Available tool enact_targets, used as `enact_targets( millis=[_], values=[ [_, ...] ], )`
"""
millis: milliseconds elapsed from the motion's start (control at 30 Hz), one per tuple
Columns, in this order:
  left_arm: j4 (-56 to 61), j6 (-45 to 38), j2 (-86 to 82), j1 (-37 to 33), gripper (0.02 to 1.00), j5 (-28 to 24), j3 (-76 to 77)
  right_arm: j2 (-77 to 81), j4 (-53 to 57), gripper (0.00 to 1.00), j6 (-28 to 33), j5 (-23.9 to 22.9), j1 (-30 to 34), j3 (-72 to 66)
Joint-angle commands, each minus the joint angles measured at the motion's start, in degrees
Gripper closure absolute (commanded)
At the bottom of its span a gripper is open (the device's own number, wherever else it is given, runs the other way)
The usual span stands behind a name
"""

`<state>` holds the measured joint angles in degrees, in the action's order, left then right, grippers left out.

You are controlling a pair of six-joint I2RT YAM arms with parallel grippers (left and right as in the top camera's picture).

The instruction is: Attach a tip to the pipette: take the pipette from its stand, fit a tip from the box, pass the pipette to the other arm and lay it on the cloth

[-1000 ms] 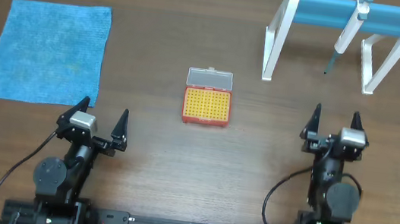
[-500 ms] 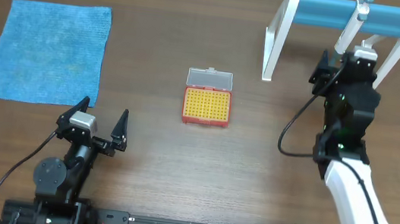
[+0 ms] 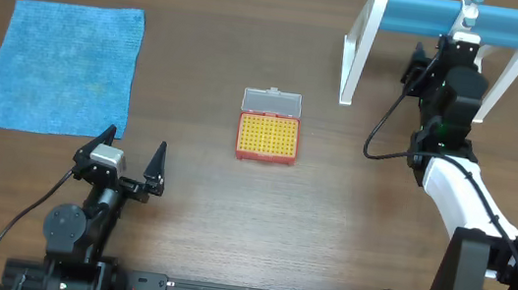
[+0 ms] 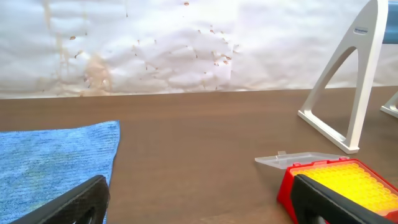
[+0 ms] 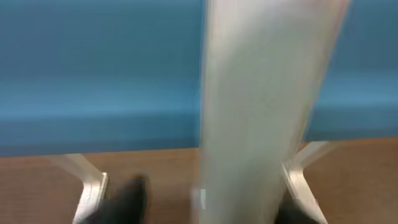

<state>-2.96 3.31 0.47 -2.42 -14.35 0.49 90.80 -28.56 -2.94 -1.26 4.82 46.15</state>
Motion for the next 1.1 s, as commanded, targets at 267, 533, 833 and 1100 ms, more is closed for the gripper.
enact_targets(
  millis=[267, 533, 833, 1100],
  values=[
    [-0.28, 0.90, -0.28, 0.24, 0.080, 0.66, -0.17, -0.96, 0.13, 0.928, 0.44, 0.87, -0.02, 1.40],
    [-0.28, 0.90, -0.26, 0.24, 0.080, 0.66, -0.17, -5.99, 0.22, 0.928, 0.42, 0.87, -0.04, 1.40],
    [-0.28, 0.90, -0.26, 0.24, 0.077, 0.66, -0.17, -16.63, 15.45, 0.925, -3.72, 1.14, -0.28, 1.33],
    [-0.28, 0.92, -0.26, 0.24, 0.077, 0.66, -0.17, -20.22, 10.82, 0.930, -4.13, 11.87, -13.84, 1.33]
  ],
)
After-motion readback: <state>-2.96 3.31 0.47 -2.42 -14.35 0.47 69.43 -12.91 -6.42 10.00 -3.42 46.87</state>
